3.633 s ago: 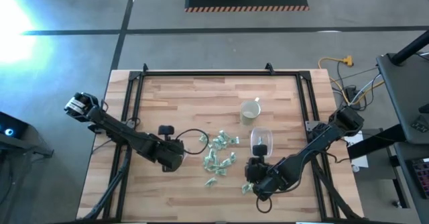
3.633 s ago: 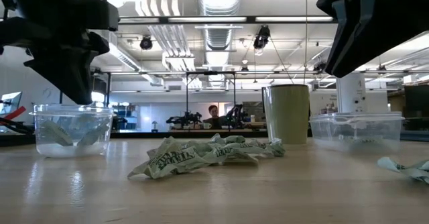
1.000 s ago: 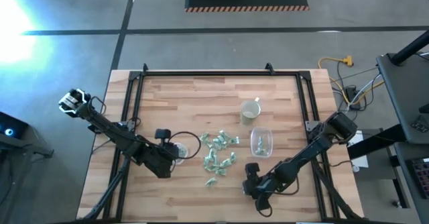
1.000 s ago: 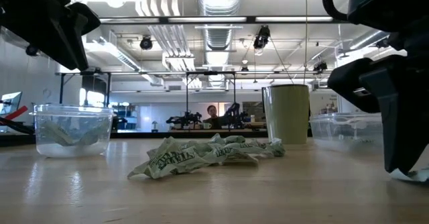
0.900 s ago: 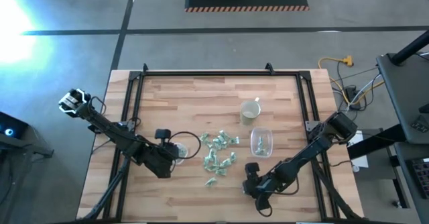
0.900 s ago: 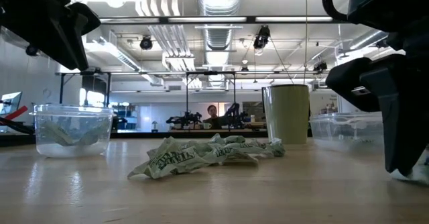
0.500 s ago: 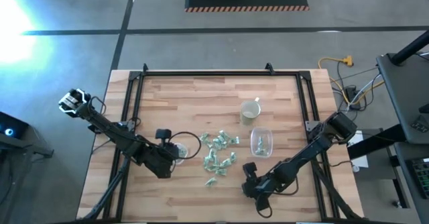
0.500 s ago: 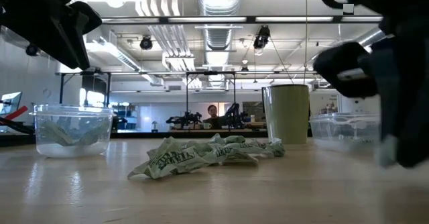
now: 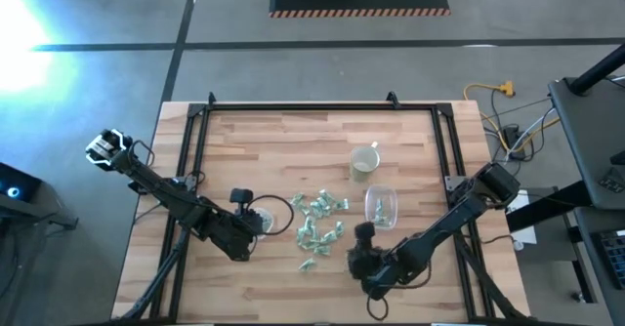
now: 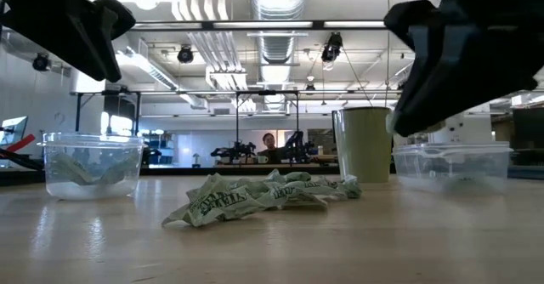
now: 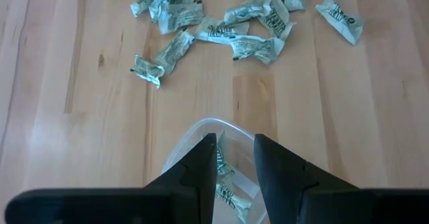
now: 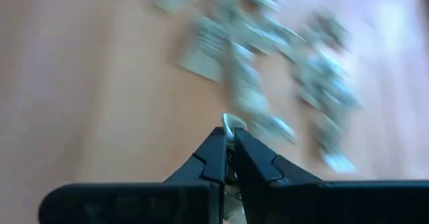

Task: Pick and place Stevia / Truvia into bins
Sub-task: Put the stevia packet into the right transparent container

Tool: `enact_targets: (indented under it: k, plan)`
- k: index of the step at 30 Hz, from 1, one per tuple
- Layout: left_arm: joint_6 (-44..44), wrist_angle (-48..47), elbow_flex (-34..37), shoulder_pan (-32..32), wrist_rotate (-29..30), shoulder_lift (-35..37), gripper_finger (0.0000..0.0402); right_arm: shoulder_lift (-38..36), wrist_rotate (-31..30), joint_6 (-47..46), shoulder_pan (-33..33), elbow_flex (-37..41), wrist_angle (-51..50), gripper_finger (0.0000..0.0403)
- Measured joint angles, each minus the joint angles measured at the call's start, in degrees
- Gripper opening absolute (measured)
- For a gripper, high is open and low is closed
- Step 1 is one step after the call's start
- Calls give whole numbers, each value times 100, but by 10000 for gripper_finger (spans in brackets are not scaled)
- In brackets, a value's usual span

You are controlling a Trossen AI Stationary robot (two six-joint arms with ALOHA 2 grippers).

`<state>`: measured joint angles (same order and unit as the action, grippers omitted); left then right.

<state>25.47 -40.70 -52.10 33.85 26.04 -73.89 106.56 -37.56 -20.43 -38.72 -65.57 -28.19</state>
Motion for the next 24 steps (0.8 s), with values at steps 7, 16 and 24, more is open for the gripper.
enact_targets:
  k: [7, 16, 24]
  plan:
    - [-39, 2, 0, 0, 0, 0, 84, -7, -761, -1886, 1, -261, -1877, 13]
    - [-42, 21, 0, 0, 0, 0, 84, -204, -1041, -3929, 17, -202, -3206, 13]
    - [-96, 83, 0, 0, 2, 0, 84, -495, -859, -4279, 206, 32, -3453, 13]
